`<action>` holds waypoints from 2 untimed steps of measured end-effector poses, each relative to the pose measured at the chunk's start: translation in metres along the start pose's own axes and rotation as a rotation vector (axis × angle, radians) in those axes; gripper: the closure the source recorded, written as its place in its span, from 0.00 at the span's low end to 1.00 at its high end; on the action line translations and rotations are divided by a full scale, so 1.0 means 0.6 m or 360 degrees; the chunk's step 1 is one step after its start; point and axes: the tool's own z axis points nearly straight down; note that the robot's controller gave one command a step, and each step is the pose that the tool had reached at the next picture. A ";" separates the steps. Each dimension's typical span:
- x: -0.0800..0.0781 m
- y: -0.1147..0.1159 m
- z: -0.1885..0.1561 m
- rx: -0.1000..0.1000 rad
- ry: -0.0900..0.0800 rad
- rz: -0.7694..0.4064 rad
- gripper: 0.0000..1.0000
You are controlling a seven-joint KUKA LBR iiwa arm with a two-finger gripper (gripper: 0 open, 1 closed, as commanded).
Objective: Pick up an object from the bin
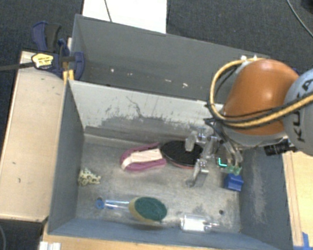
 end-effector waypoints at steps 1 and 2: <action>-0.057 -0.028 0.134 0.0001 -0.0004 0.0178 0.00; -0.067 -0.066 0.180 -0.0003 -0.0043 0.0081 0.00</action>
Offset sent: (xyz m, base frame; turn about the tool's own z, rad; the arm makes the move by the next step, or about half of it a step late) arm 0.0340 -0.0161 -0.0775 0.1126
